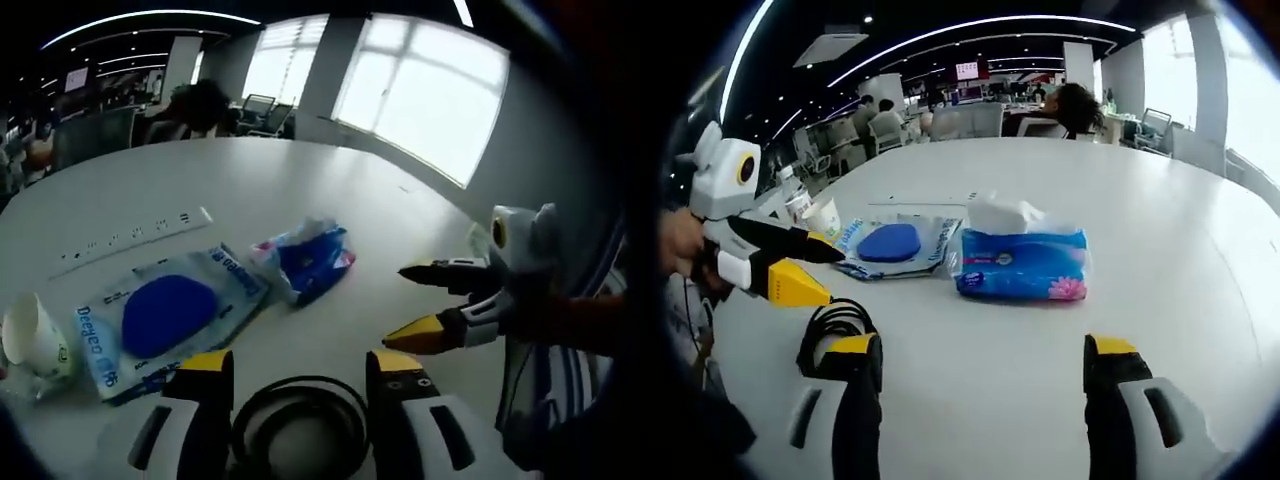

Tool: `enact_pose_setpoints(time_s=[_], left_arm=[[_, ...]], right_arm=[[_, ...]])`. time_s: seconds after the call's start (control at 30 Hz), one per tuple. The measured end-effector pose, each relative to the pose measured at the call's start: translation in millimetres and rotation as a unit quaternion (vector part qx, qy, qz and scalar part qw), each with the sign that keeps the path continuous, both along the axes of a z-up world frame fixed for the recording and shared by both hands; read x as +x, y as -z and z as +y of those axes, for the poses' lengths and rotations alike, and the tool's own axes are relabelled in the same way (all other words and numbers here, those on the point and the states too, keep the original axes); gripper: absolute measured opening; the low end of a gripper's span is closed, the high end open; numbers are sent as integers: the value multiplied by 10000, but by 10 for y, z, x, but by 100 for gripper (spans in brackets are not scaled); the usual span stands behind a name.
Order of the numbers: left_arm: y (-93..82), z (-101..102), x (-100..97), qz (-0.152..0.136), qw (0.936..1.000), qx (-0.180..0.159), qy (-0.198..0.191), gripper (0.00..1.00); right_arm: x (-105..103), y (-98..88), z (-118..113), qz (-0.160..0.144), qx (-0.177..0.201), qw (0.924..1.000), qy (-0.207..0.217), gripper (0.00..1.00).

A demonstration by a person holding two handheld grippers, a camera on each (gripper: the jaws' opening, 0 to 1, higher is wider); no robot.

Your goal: Arrange the tabletop items into an orderly group along one side of the table until the central work area is clear of visible clutter.

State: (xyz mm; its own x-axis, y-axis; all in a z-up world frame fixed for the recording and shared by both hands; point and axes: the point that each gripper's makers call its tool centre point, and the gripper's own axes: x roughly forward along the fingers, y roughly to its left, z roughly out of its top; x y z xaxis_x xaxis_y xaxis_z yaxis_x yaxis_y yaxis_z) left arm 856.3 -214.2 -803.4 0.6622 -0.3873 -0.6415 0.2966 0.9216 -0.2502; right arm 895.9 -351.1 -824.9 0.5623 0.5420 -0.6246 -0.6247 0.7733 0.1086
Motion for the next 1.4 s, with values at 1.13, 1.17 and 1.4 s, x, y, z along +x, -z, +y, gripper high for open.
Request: enact_pose_setpoints(time_s=[1.13,1.17,1.4], left_arm=[[524,308,-522,680,9975,-10,178,29],[539,305,-523,704,9973,-30,188,27],[640,315,-560,912,9956,-124,193,14]], right_arm=[[-842,330,784,992,473,9936,-242,35],[-857,344,798,1059,502,9928,-234,32],[-904,449,805,1391,647,9881,125,24]])
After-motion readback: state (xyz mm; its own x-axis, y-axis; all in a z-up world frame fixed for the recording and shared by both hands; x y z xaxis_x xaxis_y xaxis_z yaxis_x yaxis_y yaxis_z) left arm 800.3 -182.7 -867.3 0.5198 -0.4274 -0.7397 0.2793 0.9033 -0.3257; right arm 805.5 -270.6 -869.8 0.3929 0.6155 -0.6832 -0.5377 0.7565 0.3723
